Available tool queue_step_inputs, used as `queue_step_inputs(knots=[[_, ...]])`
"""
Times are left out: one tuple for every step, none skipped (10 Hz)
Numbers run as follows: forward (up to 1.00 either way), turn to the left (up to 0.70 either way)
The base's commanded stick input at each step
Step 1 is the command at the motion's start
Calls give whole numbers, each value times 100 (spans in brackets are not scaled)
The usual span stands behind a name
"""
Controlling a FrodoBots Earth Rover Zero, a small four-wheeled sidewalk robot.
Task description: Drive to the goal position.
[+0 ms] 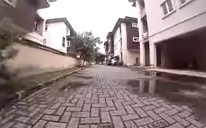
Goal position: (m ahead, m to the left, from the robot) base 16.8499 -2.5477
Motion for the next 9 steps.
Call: queue_step_inputs(knots=[[50, 50], [50, 15], [50, 0], [50, 0], [50, 0], [50, 0], [50, 0], [50, 0], [50, 0]])
